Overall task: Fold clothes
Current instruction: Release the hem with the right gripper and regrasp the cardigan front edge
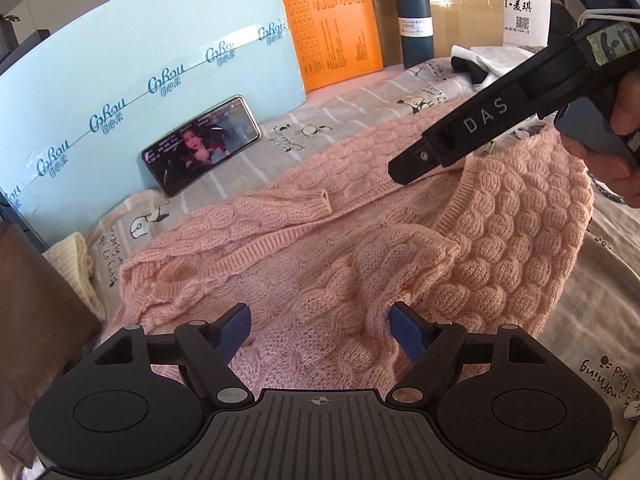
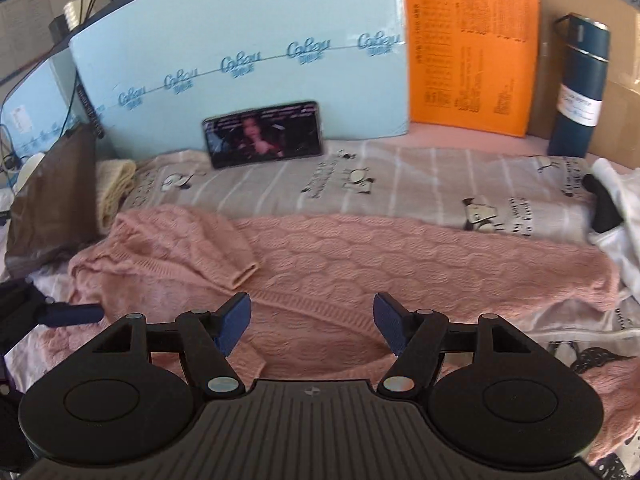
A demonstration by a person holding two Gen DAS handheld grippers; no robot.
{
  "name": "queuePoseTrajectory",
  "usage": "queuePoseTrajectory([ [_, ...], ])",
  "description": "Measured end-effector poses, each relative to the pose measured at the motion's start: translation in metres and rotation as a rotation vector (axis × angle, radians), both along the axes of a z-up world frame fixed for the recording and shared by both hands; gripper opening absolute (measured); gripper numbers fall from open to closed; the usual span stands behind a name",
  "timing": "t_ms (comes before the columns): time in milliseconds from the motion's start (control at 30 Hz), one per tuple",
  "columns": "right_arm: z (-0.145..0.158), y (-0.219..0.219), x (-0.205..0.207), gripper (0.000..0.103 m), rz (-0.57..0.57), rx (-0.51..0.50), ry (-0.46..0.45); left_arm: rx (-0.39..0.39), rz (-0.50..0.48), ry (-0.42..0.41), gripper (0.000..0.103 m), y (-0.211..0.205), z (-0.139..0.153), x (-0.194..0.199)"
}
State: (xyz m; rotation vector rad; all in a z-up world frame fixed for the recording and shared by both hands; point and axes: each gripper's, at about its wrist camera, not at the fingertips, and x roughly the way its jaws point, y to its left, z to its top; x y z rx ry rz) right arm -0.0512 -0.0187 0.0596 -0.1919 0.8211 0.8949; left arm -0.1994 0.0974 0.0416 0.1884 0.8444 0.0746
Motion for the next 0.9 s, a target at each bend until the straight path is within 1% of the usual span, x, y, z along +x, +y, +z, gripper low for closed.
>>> queuePoseTrajectory([
  [133,-0.005,0.006,-0.002,0.066,0.025,-0.009,0.029,-0.005,-0.003,-0.005,0.079,0.002,0.001,0.001],
  [267,-0.008,0.005,0.001,0.066,0.026,-0.015,0.053,-0.014,0.002,-0.011,0.079,0.003,0.001,-0.002],
  [500,-0.016,0.005,0.007,0.066,0.030,-0.027,0.133,-0.021,-0.006,-0.015,0.080,0.002,0.002,-0.003],
  [767,-0.025,0.017,0.001,0.065,0.088,-0.046,0.213,-0.038,-0.031,-0.004,0.080,0.000,0.001,-0.002],
  [867,-0.030,0.022,-0.002,0.061,0.126,-0.069,0.256,-0.078,-0.024,-0.009,0.080,0.006,0.006,-0.009],
  [900,-0.032,0.023,-0.003,0.049,0.140,-0.077,0.271,-0.091,-0.014,-0.006,0.080,0.010,0.008,-0.012],
])
